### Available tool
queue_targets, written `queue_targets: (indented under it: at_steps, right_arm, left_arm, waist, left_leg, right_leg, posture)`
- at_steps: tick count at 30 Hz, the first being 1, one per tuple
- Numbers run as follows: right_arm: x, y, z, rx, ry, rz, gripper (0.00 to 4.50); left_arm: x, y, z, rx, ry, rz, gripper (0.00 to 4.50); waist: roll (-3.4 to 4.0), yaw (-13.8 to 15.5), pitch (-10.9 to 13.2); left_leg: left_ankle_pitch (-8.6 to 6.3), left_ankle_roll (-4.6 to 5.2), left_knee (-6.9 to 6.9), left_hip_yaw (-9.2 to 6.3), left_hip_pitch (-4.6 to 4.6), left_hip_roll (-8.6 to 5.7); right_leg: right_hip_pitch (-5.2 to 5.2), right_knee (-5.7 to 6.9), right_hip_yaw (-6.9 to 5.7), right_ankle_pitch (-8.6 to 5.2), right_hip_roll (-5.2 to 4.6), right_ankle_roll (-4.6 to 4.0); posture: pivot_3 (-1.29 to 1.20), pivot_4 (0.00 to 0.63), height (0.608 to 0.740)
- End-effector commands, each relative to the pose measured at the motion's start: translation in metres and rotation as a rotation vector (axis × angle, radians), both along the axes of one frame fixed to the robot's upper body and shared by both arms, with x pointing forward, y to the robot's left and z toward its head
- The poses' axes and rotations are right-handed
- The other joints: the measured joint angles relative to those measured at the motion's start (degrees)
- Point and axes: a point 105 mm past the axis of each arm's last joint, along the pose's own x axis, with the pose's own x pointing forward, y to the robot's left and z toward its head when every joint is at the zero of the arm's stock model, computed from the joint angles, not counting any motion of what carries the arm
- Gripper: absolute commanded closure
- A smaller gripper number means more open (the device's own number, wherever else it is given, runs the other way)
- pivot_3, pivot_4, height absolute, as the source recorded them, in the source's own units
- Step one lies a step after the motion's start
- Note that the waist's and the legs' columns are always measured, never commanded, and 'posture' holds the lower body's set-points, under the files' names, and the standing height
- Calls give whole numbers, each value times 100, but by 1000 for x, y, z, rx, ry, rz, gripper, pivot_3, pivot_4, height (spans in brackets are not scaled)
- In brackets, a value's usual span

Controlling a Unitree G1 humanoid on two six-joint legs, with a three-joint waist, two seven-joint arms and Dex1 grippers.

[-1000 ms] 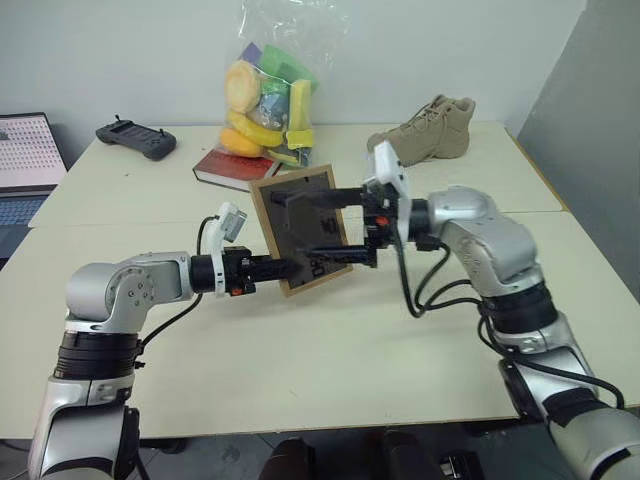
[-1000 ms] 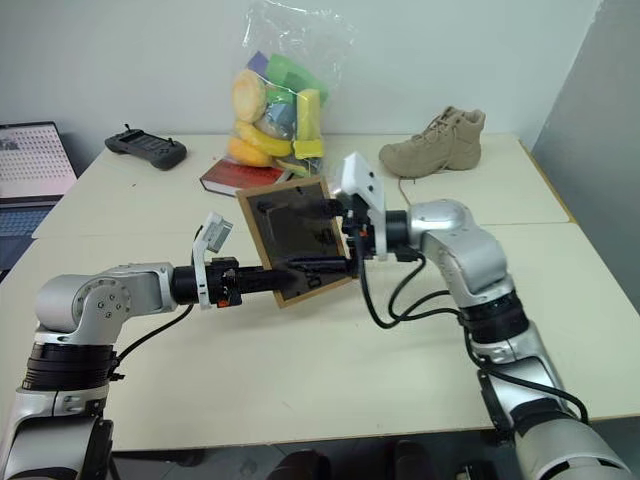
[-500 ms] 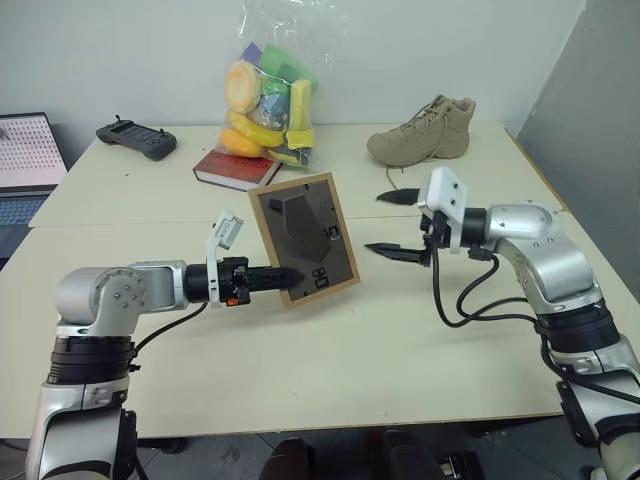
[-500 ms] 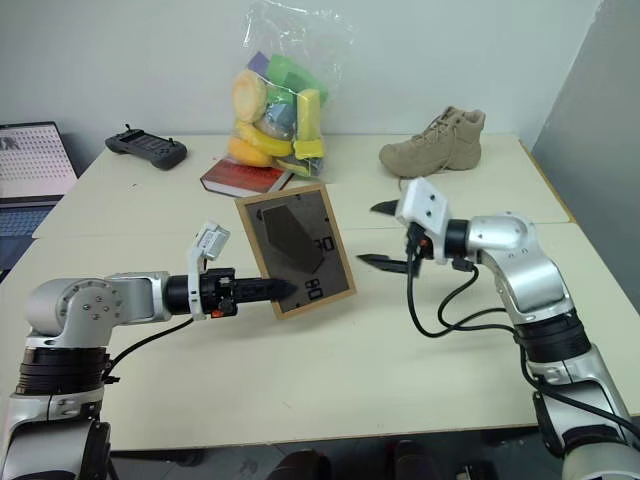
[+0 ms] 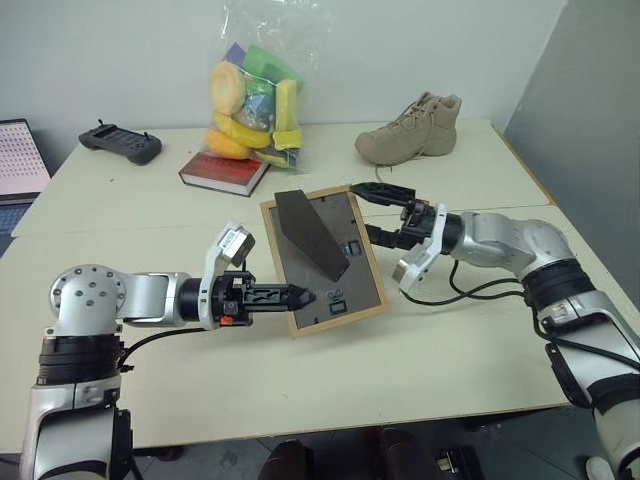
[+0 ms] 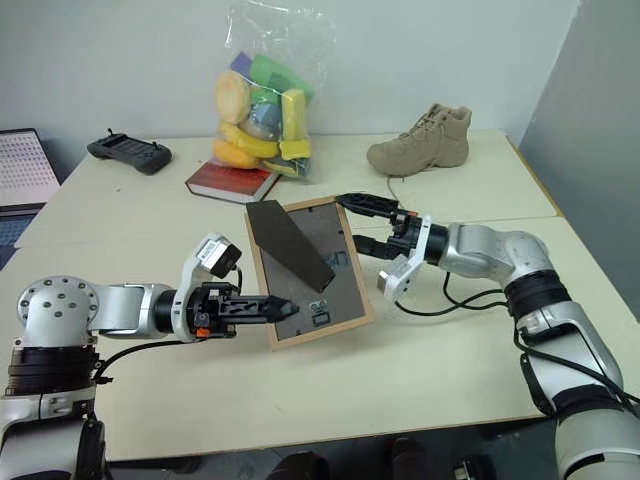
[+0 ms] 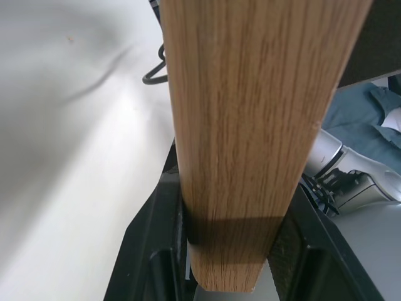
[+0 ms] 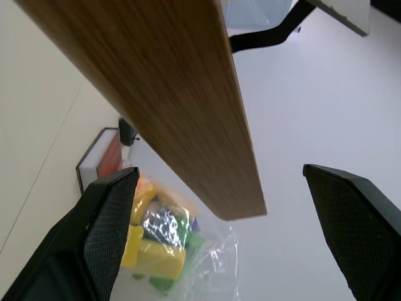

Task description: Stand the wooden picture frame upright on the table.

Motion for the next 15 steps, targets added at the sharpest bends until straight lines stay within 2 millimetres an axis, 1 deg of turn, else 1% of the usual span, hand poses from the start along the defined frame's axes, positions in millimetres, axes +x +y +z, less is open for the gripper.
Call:
queue_targets:
  at_steps: [1,2,3,12,13,14,15]
  right_arm:
    - [-13,8,14,-4,-63,118,414]
    - [-14,9,12,-20,-65,129,516]
    - [-15,10,11,-21,-59,139,731]
    - [-14,8,15,-23,-74,159,2805]
    - [-14,7,15,-25,-73,159,2933]
    - [-15,5,15,-25,-72,159,2959]
    - [-15,4,15,-24,-69,160,2993]
  left_arm:
    - [-8,0,12,-18,-31,-29,3216]
    - [-8,0,11,-15,-28,-26,3216]
    - [-9,0,9,-13,-22,-25,3216]
    - [-11,-3,6,-7,-11,-11,3216]
    - [-11,-4,6,-6,-21,-4,3216]
    - [-9,-5,7,-13,-46,15,3216]
    - [-3,-4,7,-14,-84,66,2866]
  waist:
    - [0,9,0]
    - [0,10,0]
    - [0,10,0]
    - [-3,-1,-2]
    - [-3,-2,-2]
    - [-5,-3,-3]
    - [-5,-1,-3]
  left_leg:
    - [0,0,0,0,0,-1]
    - [0,0,0,0,0,-1]
    - [0,0,0,0,1,-1]
    - [0,1,0,2,3,-1]
    - [0,1,0,4,4,-1]
    - [0,1,0,5,6,-1]
    - [0,1,0,4,6,1]
  right_leg:
    - [0,0,0,0,0,0]
    - [1,0,0,0,0,0]
    - [2,-1,0,0,0,0]
    - [2,5,2,0,1,0]
    - [2,5,4,0,1,0]
    - [2,7,6,0,1,0]
    - [3,6,6,0,3,0]
  posture:
    - [0,150,740]
    - [0,150,740]
    - [0,150,740]
    - [0,150,740]
    - [0,150,740]
    - [0,150,740]
    - [0,150,740]
